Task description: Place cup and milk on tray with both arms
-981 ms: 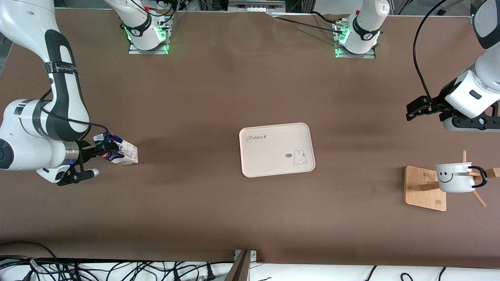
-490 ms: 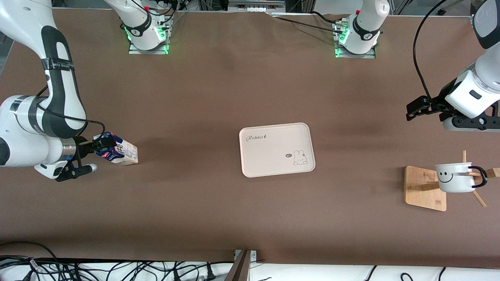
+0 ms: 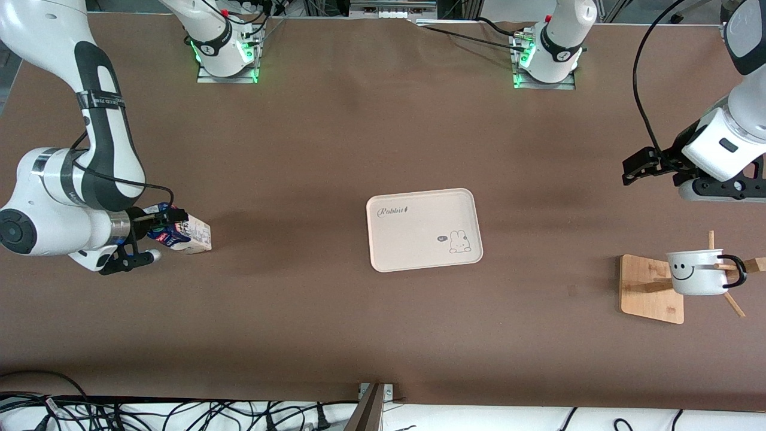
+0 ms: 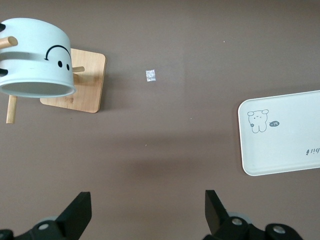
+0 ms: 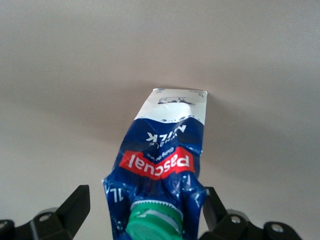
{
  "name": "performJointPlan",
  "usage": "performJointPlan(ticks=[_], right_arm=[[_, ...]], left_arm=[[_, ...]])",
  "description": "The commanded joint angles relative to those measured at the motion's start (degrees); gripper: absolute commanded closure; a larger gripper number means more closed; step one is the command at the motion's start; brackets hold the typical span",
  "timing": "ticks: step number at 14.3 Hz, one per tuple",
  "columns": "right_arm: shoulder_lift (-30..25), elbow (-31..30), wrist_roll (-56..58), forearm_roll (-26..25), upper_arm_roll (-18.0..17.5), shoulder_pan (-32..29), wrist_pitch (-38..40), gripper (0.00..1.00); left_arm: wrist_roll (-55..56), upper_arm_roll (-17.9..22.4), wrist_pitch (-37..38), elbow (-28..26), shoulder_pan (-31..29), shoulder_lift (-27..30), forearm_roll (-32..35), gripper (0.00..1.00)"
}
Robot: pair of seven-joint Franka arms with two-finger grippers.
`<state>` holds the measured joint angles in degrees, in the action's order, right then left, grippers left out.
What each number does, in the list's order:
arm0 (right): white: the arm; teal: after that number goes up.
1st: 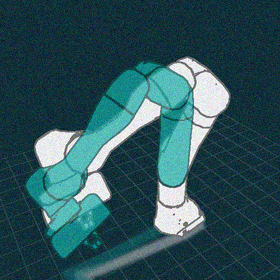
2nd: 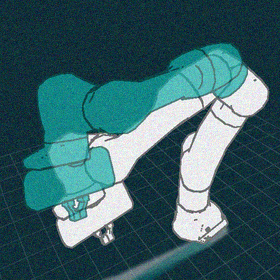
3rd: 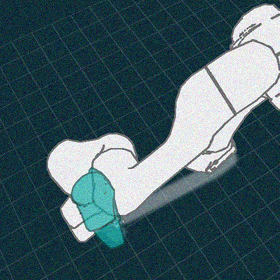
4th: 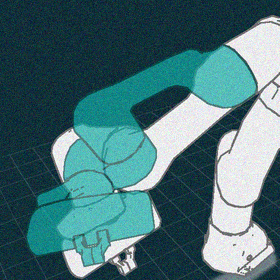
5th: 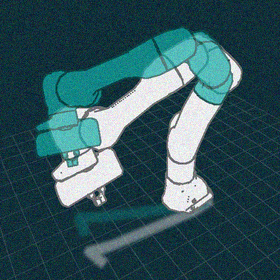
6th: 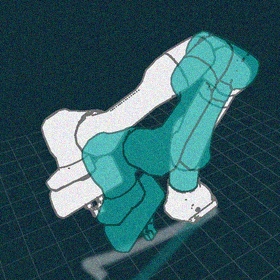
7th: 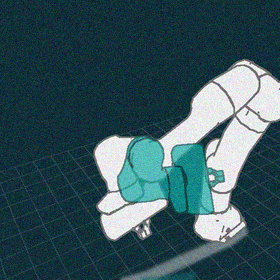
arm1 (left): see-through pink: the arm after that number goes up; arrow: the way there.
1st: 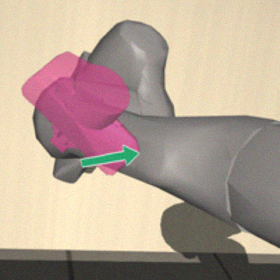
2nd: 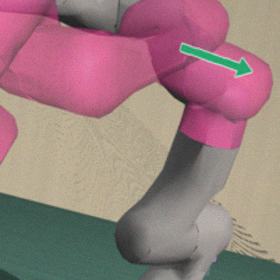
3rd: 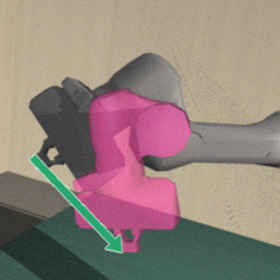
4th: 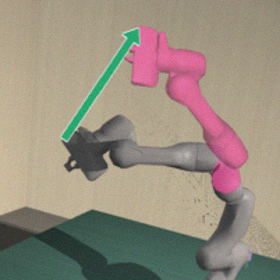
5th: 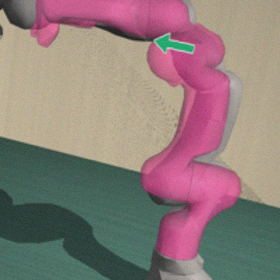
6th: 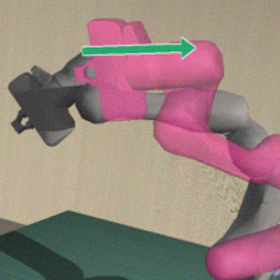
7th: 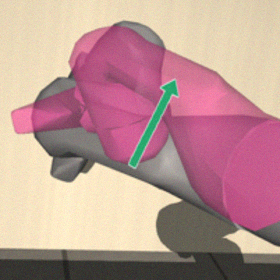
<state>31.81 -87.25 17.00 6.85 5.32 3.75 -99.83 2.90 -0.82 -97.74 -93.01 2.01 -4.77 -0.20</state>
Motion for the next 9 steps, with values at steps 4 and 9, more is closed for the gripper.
performJointPlan(ticks=[4,9], right_arm=[[-1.4,-1.5,-1.0,0.2,0.0,-0.1,-0.9,0.00],[-1.3,-1.5,-0.8,0.1,0.1,-0.6,-0.9,0.00]], left_arm=[[0.0,0.2,0.2,0.3,-0.2,0.2,0.4,0.00],[0.3,0.2,0.2,0.4,-0.1,0.4,1.7,0.00]])
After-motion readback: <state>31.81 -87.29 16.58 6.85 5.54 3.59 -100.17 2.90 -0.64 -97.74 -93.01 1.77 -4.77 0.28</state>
